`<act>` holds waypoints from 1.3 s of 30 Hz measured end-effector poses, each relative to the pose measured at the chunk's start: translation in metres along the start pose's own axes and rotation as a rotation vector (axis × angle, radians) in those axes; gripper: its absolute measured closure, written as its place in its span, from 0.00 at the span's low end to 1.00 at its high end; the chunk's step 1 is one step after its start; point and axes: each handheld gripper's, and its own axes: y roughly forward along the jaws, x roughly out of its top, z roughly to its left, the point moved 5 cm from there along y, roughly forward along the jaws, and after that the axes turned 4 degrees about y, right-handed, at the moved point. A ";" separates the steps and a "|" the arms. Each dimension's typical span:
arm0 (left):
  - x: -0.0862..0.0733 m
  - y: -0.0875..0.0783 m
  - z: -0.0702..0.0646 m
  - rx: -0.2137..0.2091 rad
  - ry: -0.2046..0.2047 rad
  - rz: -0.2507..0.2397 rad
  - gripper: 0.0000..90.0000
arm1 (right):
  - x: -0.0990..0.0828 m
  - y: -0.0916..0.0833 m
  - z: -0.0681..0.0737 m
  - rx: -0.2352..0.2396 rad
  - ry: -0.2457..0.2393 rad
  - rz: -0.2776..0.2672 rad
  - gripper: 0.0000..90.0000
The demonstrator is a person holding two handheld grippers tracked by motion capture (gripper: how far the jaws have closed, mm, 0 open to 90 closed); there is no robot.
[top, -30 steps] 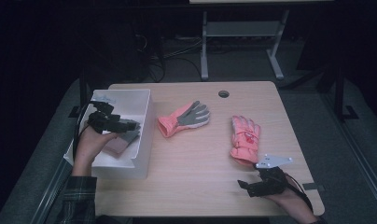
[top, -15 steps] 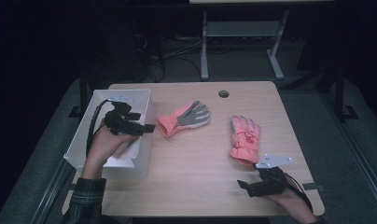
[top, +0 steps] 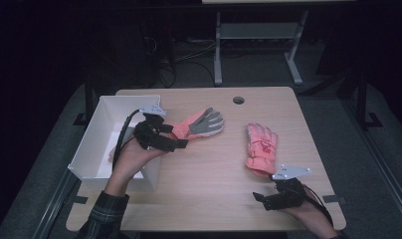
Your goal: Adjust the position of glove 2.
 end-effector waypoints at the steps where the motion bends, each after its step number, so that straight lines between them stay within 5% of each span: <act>1: 0.002 0.006 -0.007 -0.005 0.012 0.005 0.17 | 0.000 0.000 0.000 0.000 -0.001 -0.001 0.14; 14: 0.009 0.058 -0.031 0.014 0.110 0.060 0.30 | 0.001 -0.001 0.003 0.007 -0.006 0.000 0.14; 19: 0.010 0.082 -0.028 0.039 0.138 0.071 0.64 | 0.001 0.000 0.005 0.013 -0.001 -0.001 0.14; 22: 0.011 0.097 -0.021 0.035 0.133 0.072 0.75 | 0.001 0.000 0.005 0.014 -0.003 -0.003 0.14; 25: 0.010 0.112 -0.009 0.064 0.111 0.070 0.99 | 0.000 0.000 0.004 0.016 0.001 -0.003 0.14; 33: 0.006 0.144 0.038 0.209 0.077 0.112 1.00 | 0.000 0.000 0.003 0.022 0.000 -0.003 0.14; 39: 0.011 0.145 0.061 0.262 0.058 0.125 1.00 | 0.000 0.000 0.002 0.025 0.002 -0.005 0.14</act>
